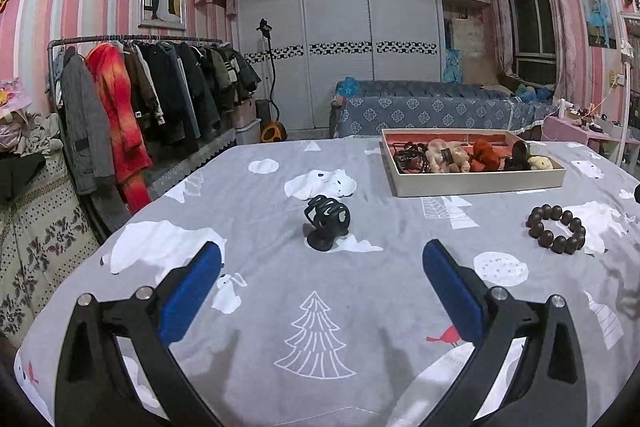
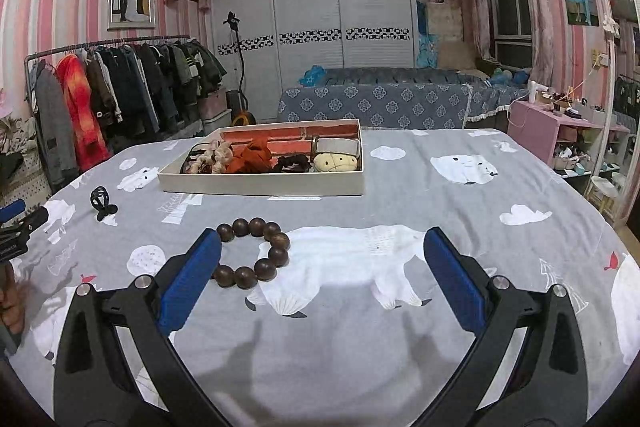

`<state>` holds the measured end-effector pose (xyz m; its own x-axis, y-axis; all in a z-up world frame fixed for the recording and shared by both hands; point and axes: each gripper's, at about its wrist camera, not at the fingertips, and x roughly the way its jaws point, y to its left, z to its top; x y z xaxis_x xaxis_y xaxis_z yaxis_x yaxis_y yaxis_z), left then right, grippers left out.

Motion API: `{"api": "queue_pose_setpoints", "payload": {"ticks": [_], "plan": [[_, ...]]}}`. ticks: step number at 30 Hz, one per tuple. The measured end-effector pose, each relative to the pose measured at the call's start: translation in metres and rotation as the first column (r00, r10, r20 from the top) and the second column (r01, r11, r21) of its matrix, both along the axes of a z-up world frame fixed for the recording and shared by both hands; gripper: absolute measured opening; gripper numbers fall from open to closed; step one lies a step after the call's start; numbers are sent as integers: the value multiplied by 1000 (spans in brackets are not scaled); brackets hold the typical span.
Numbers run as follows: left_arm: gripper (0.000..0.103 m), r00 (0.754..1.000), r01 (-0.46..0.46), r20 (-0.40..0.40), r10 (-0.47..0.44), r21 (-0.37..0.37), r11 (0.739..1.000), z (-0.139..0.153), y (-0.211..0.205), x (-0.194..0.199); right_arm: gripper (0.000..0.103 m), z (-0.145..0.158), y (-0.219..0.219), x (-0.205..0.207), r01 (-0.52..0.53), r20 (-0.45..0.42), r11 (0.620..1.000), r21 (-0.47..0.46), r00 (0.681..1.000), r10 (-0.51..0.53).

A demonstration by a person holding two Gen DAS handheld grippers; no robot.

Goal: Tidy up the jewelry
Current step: 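Move the left tool to the black claw clip while the right tool reaches the bead bracelet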

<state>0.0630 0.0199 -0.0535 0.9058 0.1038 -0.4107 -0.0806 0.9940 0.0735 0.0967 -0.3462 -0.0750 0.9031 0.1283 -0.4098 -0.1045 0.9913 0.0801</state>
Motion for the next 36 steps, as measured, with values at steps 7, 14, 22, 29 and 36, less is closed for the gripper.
{"api": "queue_pose_setpoints", "payload": {"ticks": [7, 14, 22, 29, 36], "plan": [[98, 1000, -2, -3, 2, 2, 1000, 0, 0, 1, 99, -1, 1, 4, 4, -20, 1000, -13, 1000, -4], [98, 1000, 1, -9, -1, 15, 1000, -2, -1, 2, 99, -1, 0, 3, 5, -17, 1000, -11, 1000, -5], [98, 1000, 0, -10, 0, 16, 1000, -2, -1, 2, 99, -1, 0, 3, 5, -22, 1000, -9, 1000, -6], [98, 1000, -4, -11, 4, 15, 1000, -2, -1, 2, 99, -2, -1, 5, 3, -30, 1000, -9, 1000, -3], [98, 1000, -5, -12, 6, 14, 1000, -3, 0, 2, 99, -2, -1, 5, 4, -33, 1000, -9, 999, -4]]}}
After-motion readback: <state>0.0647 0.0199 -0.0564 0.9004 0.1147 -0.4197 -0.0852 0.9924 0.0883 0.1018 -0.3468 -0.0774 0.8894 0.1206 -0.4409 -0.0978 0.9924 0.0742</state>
